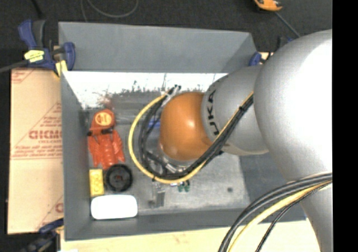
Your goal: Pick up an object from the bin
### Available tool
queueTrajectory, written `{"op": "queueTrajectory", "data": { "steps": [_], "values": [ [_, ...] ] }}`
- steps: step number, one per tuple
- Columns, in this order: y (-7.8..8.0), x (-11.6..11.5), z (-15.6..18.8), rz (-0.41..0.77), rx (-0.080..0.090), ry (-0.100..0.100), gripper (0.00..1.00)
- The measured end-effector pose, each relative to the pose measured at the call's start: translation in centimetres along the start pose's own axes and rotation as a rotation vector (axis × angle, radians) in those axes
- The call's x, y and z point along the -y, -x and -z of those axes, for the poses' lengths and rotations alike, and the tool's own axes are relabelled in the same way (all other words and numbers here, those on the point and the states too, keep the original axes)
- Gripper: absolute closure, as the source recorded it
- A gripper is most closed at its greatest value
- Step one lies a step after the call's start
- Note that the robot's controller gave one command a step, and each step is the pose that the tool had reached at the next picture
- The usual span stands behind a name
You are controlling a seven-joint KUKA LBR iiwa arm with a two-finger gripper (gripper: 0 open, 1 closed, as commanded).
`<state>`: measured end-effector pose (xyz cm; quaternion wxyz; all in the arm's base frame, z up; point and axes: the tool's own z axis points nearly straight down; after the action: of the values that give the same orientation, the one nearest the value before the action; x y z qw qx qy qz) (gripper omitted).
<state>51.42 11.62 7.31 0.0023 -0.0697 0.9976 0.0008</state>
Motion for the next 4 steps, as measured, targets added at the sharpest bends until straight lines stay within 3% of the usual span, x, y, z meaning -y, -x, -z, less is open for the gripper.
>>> {"op": "queueTrajectory", "data": {
  "steps": [1, 2, 3, 4],
  "values": [
    [-1.7, -1.2, -0.5, 0.074, -0.005, -0.002, 0.00],
    [-1.7, -1.8, -0.3, 0.068, -0.004, -0.002, 0.00],
    [1.6, -5.7, -0.3, -0.058, -0.004, -0.002, 0.00],
    [1.0, -3.8, 4.7, 0.065, -0.010, -0.001, 0.00]
  ]
}}
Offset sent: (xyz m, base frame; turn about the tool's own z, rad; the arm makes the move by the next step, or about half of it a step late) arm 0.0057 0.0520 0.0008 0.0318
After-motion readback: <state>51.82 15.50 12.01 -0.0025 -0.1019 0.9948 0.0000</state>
